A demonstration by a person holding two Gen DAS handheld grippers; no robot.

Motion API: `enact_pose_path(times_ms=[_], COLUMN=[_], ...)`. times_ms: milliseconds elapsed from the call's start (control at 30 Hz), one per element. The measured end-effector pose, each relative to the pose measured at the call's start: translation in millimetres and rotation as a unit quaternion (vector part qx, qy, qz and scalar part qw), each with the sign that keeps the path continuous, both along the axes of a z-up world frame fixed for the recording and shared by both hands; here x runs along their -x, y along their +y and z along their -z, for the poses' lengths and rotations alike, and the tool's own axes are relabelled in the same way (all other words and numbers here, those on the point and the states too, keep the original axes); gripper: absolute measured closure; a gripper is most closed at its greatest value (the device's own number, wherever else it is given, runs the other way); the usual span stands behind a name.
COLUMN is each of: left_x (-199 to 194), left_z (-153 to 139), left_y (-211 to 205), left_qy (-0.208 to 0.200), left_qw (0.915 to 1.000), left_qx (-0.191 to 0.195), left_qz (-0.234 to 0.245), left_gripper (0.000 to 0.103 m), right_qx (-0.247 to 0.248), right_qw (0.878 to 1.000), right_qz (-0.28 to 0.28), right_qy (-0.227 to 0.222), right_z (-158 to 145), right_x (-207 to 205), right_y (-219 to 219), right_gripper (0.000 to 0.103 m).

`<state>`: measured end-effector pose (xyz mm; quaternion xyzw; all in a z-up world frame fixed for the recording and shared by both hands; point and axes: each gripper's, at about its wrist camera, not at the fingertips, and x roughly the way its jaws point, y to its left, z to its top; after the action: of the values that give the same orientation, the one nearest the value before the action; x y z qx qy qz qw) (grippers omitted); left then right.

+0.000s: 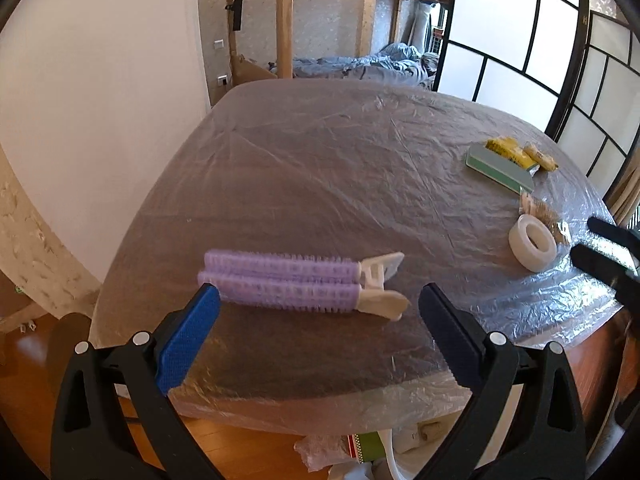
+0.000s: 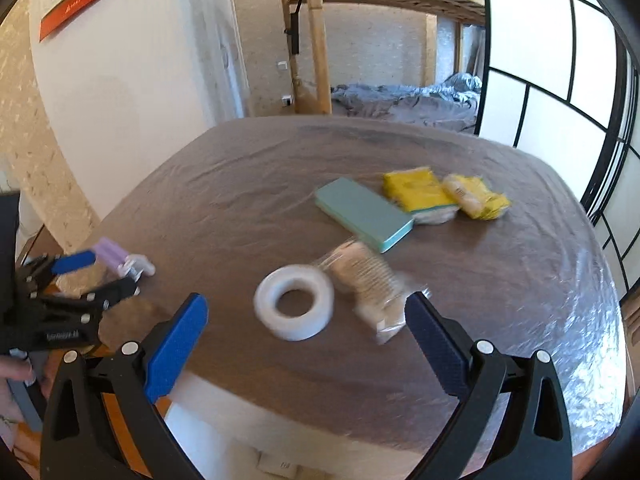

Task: Collect trash
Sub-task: 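Grasp the purple hair roller with the left tool while the right tool grasps the white tape roll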

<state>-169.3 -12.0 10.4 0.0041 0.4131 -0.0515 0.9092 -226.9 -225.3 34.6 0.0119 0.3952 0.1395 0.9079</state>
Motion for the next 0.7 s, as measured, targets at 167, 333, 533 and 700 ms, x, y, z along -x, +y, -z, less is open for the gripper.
enact_pose_path(times_ms=[167,333,533,700], left_x=[-7,-13,-11,-17], left_z=[1,-1,-2,0], left_y=[0,9,15,8], left_qy=[0.002,0.003,0.027,0.032], left_qw=[0.9998,0.9998,0.998,0.996], left_qx=[0.004,0.011,0.057,0.083], left_qz=[0.02,0.017,-0.002,-0.008], left_gripper=[0.003,0.003,0.003,0.003], right_qx=[-0.002,-0.004,0.005,0.005], right_qw=[1.0,0.999,1.0,1.0], right_qz=[0.001,0.002,0.001,0.004], right_qy=[0.027,0.032,0.026,0.026], right_z=[17,25,27,28], right_x=[-6,-11,-13,-15], right_y=[12,19,29,31], right_gripper=[0.012,0.013,0.013,0.013])
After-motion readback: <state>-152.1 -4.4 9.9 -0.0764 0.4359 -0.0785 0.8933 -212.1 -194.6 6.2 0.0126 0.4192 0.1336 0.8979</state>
